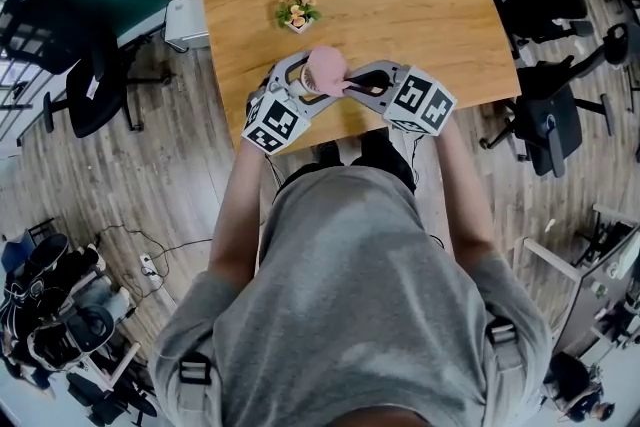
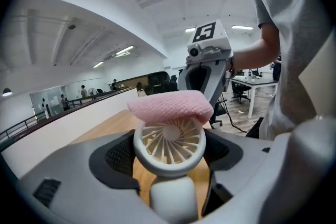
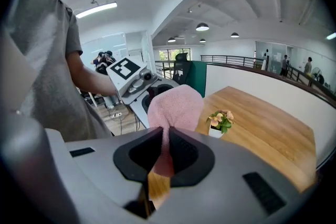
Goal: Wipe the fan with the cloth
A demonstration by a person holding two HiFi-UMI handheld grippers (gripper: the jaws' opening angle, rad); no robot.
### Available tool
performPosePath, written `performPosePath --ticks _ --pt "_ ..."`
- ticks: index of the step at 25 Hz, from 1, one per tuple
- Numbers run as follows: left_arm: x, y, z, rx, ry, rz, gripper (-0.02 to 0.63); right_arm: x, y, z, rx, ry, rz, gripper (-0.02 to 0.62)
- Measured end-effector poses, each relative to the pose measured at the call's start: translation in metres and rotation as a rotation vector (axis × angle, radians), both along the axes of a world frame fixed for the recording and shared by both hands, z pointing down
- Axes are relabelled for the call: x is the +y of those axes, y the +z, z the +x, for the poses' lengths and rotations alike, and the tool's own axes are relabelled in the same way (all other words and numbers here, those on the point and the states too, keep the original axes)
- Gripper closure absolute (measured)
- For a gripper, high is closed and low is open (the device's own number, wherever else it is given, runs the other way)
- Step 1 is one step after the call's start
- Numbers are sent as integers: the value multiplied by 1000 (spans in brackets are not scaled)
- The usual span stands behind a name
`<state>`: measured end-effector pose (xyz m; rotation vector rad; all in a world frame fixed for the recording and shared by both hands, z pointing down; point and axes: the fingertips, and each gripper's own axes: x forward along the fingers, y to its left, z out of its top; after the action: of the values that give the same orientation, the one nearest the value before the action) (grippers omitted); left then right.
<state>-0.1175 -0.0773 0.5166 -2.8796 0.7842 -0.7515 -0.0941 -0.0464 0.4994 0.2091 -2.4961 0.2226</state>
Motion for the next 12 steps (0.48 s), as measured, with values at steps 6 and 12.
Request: performPosePath --ticks 6,12 --pt "12 -10 11 63 85 -25 216 -18 8 15 276 -25 296 555" --pt "28 -11 31 58 180 -51 216 -40 -5 8 387 -78 640 555"
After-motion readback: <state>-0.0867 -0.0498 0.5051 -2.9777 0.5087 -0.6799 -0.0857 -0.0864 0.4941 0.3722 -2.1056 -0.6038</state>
